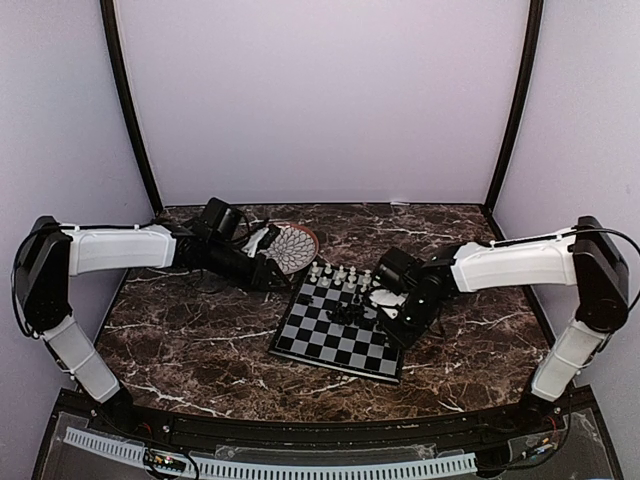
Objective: Set up the chess pieces on the board
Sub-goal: Pick up the bishop from the chessboard, then pass from the right arm to the left
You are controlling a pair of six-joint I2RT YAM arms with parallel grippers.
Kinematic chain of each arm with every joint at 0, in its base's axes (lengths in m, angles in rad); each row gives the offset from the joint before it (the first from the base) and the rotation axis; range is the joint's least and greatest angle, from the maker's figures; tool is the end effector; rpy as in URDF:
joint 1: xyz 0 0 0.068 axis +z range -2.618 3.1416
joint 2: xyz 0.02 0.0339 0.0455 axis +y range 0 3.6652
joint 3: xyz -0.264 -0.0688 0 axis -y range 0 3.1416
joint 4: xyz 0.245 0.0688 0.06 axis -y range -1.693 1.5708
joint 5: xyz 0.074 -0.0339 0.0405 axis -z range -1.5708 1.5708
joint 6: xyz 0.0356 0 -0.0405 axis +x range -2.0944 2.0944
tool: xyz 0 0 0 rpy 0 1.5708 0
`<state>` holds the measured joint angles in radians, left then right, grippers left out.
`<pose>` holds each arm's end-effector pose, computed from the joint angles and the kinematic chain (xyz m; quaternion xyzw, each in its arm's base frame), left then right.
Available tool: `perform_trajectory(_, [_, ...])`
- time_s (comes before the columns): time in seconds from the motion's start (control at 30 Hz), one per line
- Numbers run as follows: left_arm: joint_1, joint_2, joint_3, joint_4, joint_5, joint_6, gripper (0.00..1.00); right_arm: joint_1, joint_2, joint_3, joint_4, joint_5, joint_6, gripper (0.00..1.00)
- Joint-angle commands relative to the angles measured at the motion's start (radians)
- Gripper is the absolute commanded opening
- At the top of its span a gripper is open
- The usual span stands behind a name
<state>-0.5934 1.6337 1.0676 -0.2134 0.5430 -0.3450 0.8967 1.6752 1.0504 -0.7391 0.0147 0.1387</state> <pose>0.2798 -0.2109 0.2228 0.2127 0.8693 -0.3886 0.2193 0.1901 0.2371 0.1742 -0.3673 0.9243 0.0447 0.0933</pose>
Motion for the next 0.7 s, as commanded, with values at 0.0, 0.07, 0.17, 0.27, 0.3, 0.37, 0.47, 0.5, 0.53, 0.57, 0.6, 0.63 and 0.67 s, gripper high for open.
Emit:
perform_trajectory(0.0, [-0.005,0.001,0.061,0.000,0.057,-0.013,0.45,0.008,-0.141,0.057,0.051,-0.068,-0.006,0.05])
perform_trajectory(0.07, [-0.005,0.012,0.090,0.007,0.106,-0.033,0.46,0.008,-0.180,0.073,0.111,-0.099,-0.006,0.05])
perform_trajectory(0.17, [-0.006,0.050,0.136,0.028,0.194,-0.068,0.47,0.008,-0.199,0.094,0.208,-0.155,0.011,0.03])
perform_trajectory(0.27, [-0.014,0.074,0.154,0.116,0.304,-0.139,0.48,0.008,-0.184,0.102,0.310,-0.179,0.033,0.03])
perform_trajectory(0.3, [-0.016,0.079,0.154,0.154,0.320,-0.167,0.49,0.008,-0.170,0.109,0.328,-0.178,0.034,0.03])
perform_trajectory(0.37, [-0.027,0.092,0.155,0.195,0.357,-0.195,0.50,0.008,-0.136,0.137,0.340,-0.176,0.018,0.02])
perform_trajectory(0.47, [-0.046,0.109,0.156,0.234,0.384,-0.223,0.50,0.008,-0.092,0.180,0.339,-0.184,0.000,0.02])
perform_trajectory(0.5, [-0.049,0.114,0.165,0.232,0.386,-0.223,0.50,0.008,-0.085,0.190,0.339,-0.185,-0.005,0.02])
perform_trajectory(0.53, [-0.053,0.122,0.170,0.227,0.388,-0.221,0.51,0.008,-0.081,0.195,0.339,-0.187,-0.008,0.02])
perform_trajectory(0.57, [-0.054,0.124,0.178,0.221,0.389,-0.218,0.51,0.008,-0.080,0.198,0.341,-0.189,-0.014,0.02])
perform_trajectory(0.6, [-0.056,0.130,0.179,0.220,0.392,-0.217,0.51,0.008,-0.079,0.198,0.343,-0.191,-0.016,0.02])
perform_trajectory(0.63, [-0.056,0.132,0.181,0.218,0.395,-0.218,0.51,0.008,-0.079,0.197,0.345,-0.193,-0.020,0.02])
perform_trajectory(0.67, [-0.058,0.137,0.182,0.218,0.402,-0.219,0.51,0.008,-0.080,0.198,0.346,-0.196,-0.022,0.02])
